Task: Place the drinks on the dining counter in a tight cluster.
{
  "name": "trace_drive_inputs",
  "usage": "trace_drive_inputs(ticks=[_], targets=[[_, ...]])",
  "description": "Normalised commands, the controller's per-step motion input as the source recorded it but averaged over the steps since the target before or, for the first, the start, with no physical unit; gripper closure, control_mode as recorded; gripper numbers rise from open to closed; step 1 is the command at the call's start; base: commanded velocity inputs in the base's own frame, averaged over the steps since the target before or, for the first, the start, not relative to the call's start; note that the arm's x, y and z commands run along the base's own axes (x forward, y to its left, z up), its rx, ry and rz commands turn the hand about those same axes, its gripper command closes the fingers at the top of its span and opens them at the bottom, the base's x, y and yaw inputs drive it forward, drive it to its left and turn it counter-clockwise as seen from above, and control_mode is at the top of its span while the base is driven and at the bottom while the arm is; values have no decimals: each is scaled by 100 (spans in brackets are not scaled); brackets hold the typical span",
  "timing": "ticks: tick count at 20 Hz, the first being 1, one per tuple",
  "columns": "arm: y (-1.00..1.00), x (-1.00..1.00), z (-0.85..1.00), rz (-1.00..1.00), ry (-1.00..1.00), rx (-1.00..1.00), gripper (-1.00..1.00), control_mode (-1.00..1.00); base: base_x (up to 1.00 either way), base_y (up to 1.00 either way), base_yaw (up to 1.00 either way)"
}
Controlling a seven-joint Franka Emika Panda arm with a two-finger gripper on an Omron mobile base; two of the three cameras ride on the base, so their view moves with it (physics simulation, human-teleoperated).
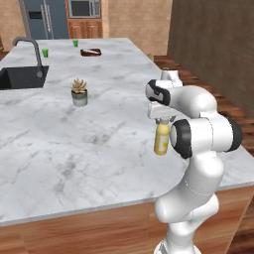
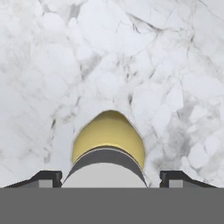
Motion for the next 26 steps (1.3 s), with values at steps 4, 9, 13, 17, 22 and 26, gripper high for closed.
trace_drive_inputs(ticks=[4, 9, 13, 17, 22, 26], targets=[[0, 0, 0, 0, -1, 0, -100, -100, 0, 0, 0], [0, -8, 3, 0, -6, 0, -100, -100, 0, 0, 0], [0, -31, 39, 0, -14, 1, -100, -100, 0, 0, 0], [1, -58, 56, 0, -24, 4, -100, -100, 0, 0, 0], [11, -75, 48, 0, -23, 6, -100, -100, 0, 0, 0], [13, -99, 26, 0, -13, 1, -100, -100, 0, 0, 0]])
